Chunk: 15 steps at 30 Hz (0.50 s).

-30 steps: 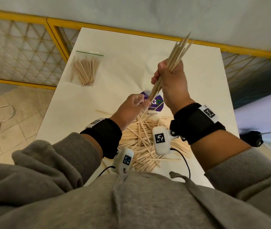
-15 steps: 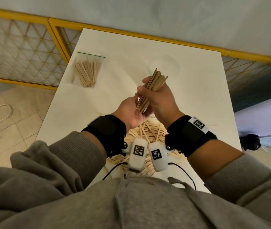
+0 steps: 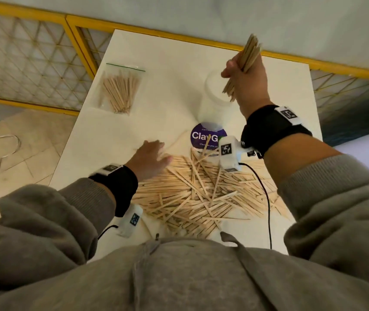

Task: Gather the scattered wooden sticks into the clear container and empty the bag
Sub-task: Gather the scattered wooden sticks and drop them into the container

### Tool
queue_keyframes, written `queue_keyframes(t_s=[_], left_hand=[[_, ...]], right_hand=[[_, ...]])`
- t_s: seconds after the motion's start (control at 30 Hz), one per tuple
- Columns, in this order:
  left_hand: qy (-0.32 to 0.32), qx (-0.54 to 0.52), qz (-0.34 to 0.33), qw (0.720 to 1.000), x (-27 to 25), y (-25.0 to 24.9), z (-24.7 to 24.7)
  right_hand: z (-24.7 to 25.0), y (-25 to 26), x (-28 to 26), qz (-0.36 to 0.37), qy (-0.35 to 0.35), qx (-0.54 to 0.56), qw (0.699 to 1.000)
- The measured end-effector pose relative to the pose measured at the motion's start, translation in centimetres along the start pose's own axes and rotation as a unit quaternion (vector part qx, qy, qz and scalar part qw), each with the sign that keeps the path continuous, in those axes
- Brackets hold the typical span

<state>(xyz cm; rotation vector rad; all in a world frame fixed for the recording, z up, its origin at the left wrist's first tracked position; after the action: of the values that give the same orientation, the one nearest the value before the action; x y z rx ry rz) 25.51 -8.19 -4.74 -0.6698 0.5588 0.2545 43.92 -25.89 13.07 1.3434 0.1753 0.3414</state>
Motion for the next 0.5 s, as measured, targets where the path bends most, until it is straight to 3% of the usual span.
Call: queue_keyframes(t_s=[0.17, 0.33, 0.4, 0.5], left_hand=[[0.041, 0.116, -0.071, 0.990, -2.3, -1.6, -2.4], [0.068, 0.190, -0.091, 0.975, -2.6, -1.9, -4.1], [0.071, 0.196, -0.095, 0.973, -2.3, -2.5, -4.4], [0.073, 0.201, -0.107, 0.971, -1.9, -3.5, -4.7]], right_hand=[[-1.1, -2.6, 0.0, -0.056, 0.058, -0.062, 0.995], [-0.6, -1.9, -0.6, -0.015, 0.085, -0.046, 0.995], [0.8, -1.0, -1.4, 0.027, 0.046, 0.001, 0.999], [4.5, -1.2, -4.6, 0.059, -0.081, 0.013, 0.995]])
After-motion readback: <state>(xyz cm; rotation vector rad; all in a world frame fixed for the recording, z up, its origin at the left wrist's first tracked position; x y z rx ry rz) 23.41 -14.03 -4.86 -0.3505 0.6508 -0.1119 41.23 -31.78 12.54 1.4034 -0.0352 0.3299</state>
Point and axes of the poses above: each hand's wrist, its own x-axis towards the middle knuckle, its own z-axis out of the back of the hand, y = z × x, the point moved 7 cm from there along x, towards the middle knuckle, and after that the axes turned 10 degrees about y, right-handed, at the moved point
